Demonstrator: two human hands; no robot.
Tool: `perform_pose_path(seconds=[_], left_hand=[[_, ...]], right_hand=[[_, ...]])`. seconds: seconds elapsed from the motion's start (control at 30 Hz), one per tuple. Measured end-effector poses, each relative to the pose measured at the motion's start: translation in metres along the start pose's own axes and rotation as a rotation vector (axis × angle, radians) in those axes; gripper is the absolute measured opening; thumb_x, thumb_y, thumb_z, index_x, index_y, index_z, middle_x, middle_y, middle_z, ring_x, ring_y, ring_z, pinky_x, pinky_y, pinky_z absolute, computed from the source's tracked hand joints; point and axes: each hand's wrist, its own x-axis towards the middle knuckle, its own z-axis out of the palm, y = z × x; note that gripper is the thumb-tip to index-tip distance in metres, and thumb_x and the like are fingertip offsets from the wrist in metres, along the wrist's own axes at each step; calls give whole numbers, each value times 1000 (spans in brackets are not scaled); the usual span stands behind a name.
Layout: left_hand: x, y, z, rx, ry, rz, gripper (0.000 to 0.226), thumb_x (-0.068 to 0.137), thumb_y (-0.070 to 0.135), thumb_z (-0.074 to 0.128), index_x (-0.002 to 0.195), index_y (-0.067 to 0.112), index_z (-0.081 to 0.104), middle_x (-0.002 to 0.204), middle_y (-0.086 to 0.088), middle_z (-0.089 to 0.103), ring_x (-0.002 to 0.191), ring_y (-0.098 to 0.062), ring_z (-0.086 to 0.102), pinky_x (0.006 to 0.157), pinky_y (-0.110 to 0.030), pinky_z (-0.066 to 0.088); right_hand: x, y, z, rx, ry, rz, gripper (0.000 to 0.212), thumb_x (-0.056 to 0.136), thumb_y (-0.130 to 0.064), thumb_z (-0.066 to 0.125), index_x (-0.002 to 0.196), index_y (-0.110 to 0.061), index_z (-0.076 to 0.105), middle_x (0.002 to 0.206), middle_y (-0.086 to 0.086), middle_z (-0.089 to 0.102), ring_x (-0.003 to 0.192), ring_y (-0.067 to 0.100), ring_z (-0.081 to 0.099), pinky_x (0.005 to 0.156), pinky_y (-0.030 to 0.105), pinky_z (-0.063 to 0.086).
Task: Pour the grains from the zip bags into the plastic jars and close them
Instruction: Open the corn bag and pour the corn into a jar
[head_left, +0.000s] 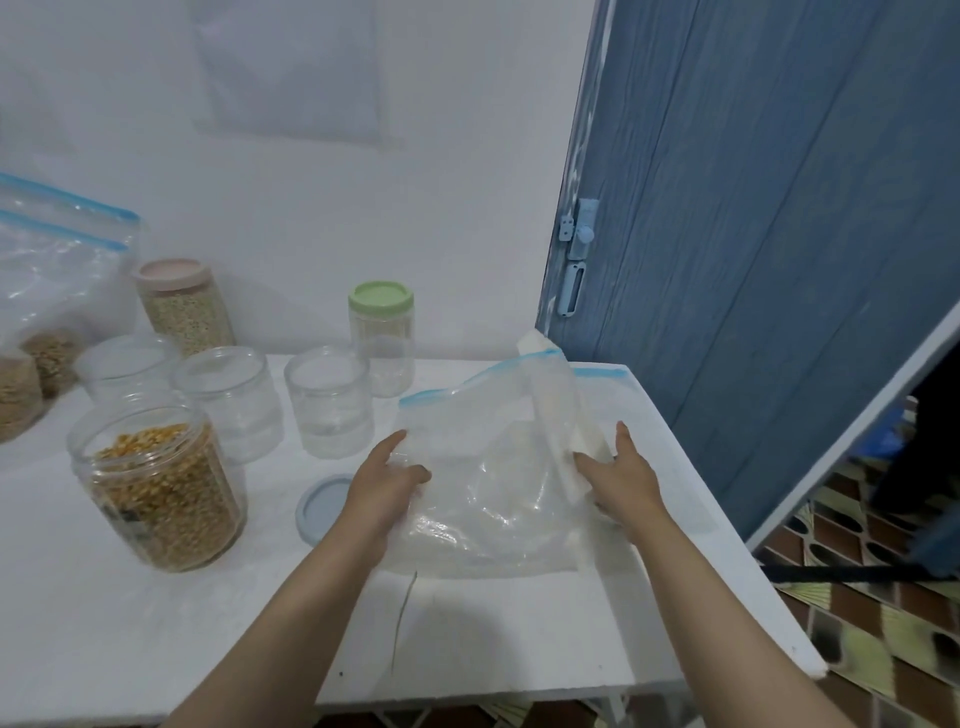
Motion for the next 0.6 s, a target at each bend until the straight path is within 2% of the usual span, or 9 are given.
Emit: perform_pose_path(seconds=[0.07, 0.13, 0.23, 0.3, 0.47, 0.53, 0.6], left_hand=[[-2, 3, 3, 7, 47, 76, 58, 88, 5, 60, 137, 36, 50, 121, -10, 56, 70, -14, 59, 64, -22, 45], [-2, 5, 6, 12, 104, 147, 59, 89, 6, 60, 139, 37, 49, 124, -4, 50, 82, -18, 62, 73, -26, 45], [-3, 9, 13, 22, 138, 209, 63, 89, 10, 59, 142, 41, 45, 126, 4, 46, 109, -25, 61, 87, -32, 47], [-2, 14, 21, 22, 117, 225, 65, 89, 10, 59, 145, 40, 43, 126, 6, 46, 114, -26, 60, 94, -34, 48], [5, 31, 60, -37, 40, 280, 63, 92, 7, 58, 147, 33, 41, 137, 3, 47, 114, -20, 59, 79, -17, 45], [6, 39, 79, -72, 11, 293, 62, 94, 6, 57, 147, 32, 41, 133, 5, 47, 103, -14, 62, 65, -6, 44], [7, 45, 96, -130, -14, 299, 61, 94, 6, 57, 147, 33, 42, 129, 9, 46, 96, -8, 63, 60, -2, 43]], right_hand=[[0, -4, -6, -110, 93, -40, 94, 88, -46, 66, 158, -33, 4, 145, 11, 34, 120, 33, 51, 92, 41, 49], [2, -8, -15, -199, 189, -61, 93, 90, -47, 63, 158, -30, 2, 146, 13, 31, 123, 37, 47, 92, 44, 45], [5, -9, -28, -132, 237, -62, 88, 93, -44, 62, 158, -25, 5, 148, 15, 30, 125, 39, 46, 97, 45, 43], [2, -10, -35, -38, 236, -72, 87, 93, -42, 63, 158, -23, 8, 149, 15, 30, 128, 36, 45, 97, 41, 42], [-11, -22, -46, 78, 266, -205, 87, 90, -41, 68, 158, -27, 16, 144, 9, 37, 129, 27, 44, 100, 37, 39], [-15, -29, -52, 82, 274, -264, 87, 89, -42, 68, 158, -28, 17, 141, 7, 39, 128, 24, 44, 99, 36, 39], [-21, -37, -57, 82, 281, -316, 87, 89, -41, 69, 158, -29, 18, 140, 6, 40, 127, 22, 44, 96, 33, 39]])
